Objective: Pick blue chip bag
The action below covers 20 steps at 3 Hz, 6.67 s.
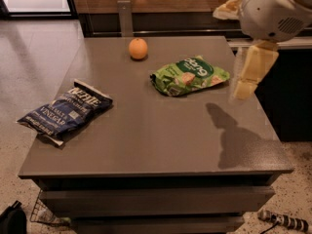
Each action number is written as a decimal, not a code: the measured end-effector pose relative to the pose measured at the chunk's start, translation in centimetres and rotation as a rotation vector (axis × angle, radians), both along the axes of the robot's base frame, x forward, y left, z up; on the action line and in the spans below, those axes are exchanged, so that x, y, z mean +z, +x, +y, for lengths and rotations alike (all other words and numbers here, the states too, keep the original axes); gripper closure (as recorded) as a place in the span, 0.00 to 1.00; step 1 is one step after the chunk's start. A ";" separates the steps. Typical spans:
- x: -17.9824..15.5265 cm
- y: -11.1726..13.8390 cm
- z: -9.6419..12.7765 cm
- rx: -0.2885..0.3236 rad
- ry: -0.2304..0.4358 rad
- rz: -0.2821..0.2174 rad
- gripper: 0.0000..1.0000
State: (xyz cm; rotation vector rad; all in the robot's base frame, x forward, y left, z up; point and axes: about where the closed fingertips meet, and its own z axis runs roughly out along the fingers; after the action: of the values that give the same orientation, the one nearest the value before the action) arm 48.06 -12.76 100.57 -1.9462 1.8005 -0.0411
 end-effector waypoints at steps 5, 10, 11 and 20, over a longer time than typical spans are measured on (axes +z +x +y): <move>-5.9 5.9 21.8 0.441 -0.065 0.087 0.00; -17.9 7.7 36.0 0.624 0.063 0.190 0.00; -20.0 7.4 38.0 0.662 0.102 0.197 0.14; -1.9 4.7 30.6 0.717 0.314 -0.212 1.00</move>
Offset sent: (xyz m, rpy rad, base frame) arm 0.0221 0.1466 -0.0033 0.0552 -0.0485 0.3970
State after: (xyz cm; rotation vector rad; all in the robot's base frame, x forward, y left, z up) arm 52.71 17.79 98.63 -2.1342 0.8442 0.2473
